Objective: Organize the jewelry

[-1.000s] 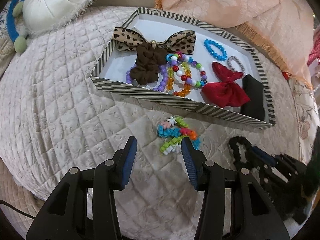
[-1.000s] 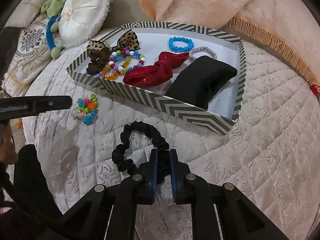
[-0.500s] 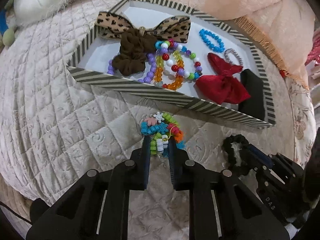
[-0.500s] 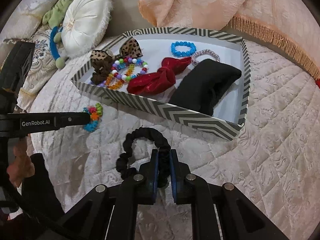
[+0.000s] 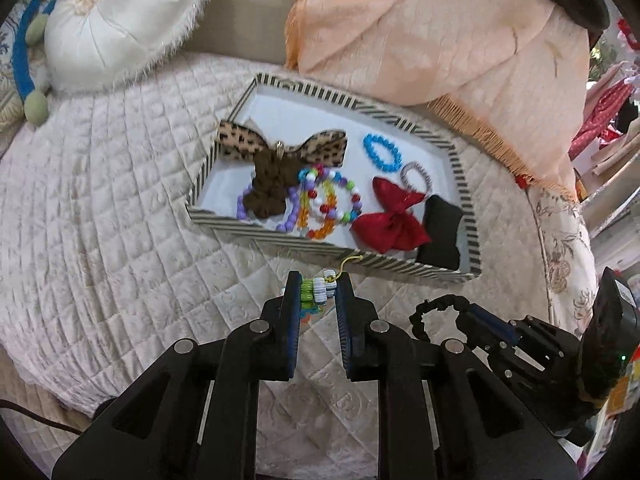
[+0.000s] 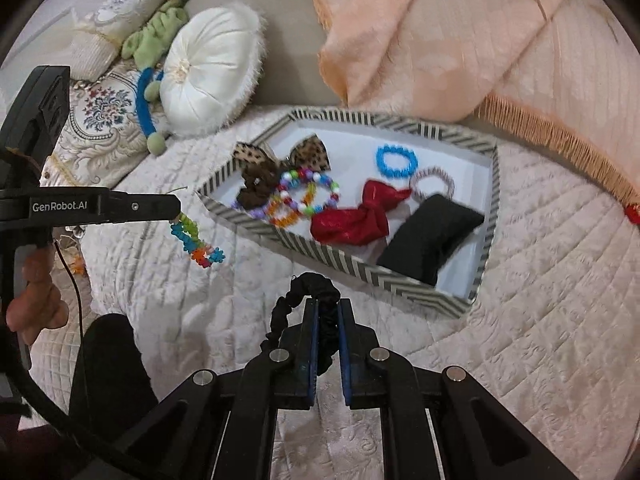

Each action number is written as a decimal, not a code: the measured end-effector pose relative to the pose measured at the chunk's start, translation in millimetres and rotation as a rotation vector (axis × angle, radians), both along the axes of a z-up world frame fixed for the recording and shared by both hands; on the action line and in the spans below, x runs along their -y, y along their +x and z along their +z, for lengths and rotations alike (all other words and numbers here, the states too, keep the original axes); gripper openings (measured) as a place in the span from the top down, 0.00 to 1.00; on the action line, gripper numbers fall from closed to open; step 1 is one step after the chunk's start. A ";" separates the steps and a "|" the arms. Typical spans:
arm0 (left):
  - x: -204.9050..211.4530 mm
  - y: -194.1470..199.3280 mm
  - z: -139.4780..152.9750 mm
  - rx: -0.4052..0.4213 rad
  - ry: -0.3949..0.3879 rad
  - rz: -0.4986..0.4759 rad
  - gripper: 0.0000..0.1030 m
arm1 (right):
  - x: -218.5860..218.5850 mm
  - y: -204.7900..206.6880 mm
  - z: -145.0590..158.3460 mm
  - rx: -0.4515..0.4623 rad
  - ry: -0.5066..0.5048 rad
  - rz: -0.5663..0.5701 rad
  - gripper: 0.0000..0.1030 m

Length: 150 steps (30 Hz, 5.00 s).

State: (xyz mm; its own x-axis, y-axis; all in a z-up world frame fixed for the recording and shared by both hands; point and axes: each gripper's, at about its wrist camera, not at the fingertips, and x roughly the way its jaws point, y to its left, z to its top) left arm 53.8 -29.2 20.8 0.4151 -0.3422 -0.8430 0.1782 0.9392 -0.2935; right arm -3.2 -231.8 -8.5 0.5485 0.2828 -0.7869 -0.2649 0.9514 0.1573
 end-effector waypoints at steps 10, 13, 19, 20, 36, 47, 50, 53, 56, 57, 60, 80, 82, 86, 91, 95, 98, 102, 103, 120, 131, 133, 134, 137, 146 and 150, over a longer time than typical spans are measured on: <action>-1.1 -0.5 34.2 0.073 0.005 -0.002 0.85 | -3.6 3.1 35.6 0.062 -0.008 0.010 0.92; 0.9 2.3 40.6 0.095 0.019 0.000 0.85 | -4.6 7.4 45.2 0.079 -0.010 0.013 0.92; 6.0 12.1 49.7 0.129 0.053 0.004 0.85 | -4.4 23.6 60.9 0.103 -0.015 0.010 0.92; 7.1 15.1 51.7 0.135 0.058 0.004 0.85 | -4.4 26.8 62.1 0.104 -0.016 0.009 0.92; 17.7 79.3 47.6 0.152 0.149 0.022 0.85 | 9.6 106.1 54.7 0.075 -0.055 -0.026 0.92; 34.3 146.8 28.2 0.131 0.172 0.032 0.85 | 12.3 183.0 22.7 0.019 -0.052 -0.080 0.92; 39.3 165.5 19.8 0.117 0.161 0.033 0.85 | 13.8 202.8 9.5 -0.009 -0.038 -0.101 0.92; 43.5 183.1 7.7 0.097 0.146 0.039 0.85 | 13.9 220.6 -3.0 -0.039 0.003 -0.121 0.92; 44.6 198.0 -7.3 0.075 0.137 0.053 0.85 | 9.8 237.5 -15.8 -0.067 0.027 -0.141 0.92; 44.8 201.4 -11.4 0.069 0.140 0.058 0.85 | 6.3 243.2 -21.2 -0.078 0.036 -0.143 0.92; 40.6 209.6 -27.1 0.054 0.153 0.074 0.85 | -6.3 252.6 -31.7 -0.095 0.032 -0.126 0.92; 9.5 183.9 -49.8 0.028 0.179 0.119 0.51 | 2.5 200.7 -16.9 -0.052 0.057 -0.123 0.68; 12.0 170.3 -44.5 0.055 0.193 0.106 0.51 | 4.3 184.8 -8.3 -0.024 0.050 -0.138 0.67; 16.3 143.0 -31.9 0.108 0.192 0.101 0.51 | 9.4 156.2 0.3 0.002 0.014 -0.218 0.65; 22.1 113.2 -13.8 0.174 0.210 0.104 0.51 | 11.0 129.9 4.8 0.011 0.001 -0.265 0.64; 21.8 92.2 -0.7 0.211 0.202 0.114 0.51 | 12.4 110.8 15.1 0.033 -0.005 -0.290 0.64; 20.0 81.5 7.1 0.230 0.199 0.124 0.51 | 10.2 100.5 23.8 0.047 -0.009 -0.296 0.63; 20.2 68.1 15.5 0.250 0.208 0.121 0.51 | 8.0 91.5 32.0 0.060 -0.004 -0.302 0.62; 20.6 65.6 17.2 0.257 0.211 0.121 0.51 | 7.3 89.5 33.3 0.061 -0.005 -0.303 0.62; 20.2 42.8 35.8 0.302 0.241 0.140 0.51 | -1.2 71.4 52.4 0.098 -0.026 -0.303 0.53; 20.5 34.9 41.9 0.329 0.248 0.150 0.51 | -3.3 65.7 56.0 0.099 -0.030 -0.292 0.51; 22.0 33.4 43.1 0.335 0.254 0.146 0.51 | -3.5 64.9 56.0 0.098 -0.030 -0.290 0.51; 22.9 32.7 43.6 0.337 0.256 0.143 0.51 | -3.6 64.6 56.0 0.098 -0.029 -0.290 0.51; 23.2 31.8 44.9 0.338 0.254 0.144 0.51 | -4.3 63.5 56.7 0.098 -0.030 -0.286 0.51; 22.6 30.3 45.0 0.345 0.265 0.147 0.51 | -6.5 62.3 55.1 0.089 -0.032 -0.283 0.50; 22.6 31.0 43.5 0.340 0.269 0.149 0.51 | -6.3 63.3 54.5 0.088 -0.030 -0.281 0.50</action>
State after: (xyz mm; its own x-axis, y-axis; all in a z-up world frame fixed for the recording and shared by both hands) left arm 84.8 -51.8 64.3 0.7117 -0.0457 -0.7010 0.0798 0.9967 0.0160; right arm 60.1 -225.5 45.9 0.6684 0.0876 -0.7386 -0.0015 0.9932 0.1164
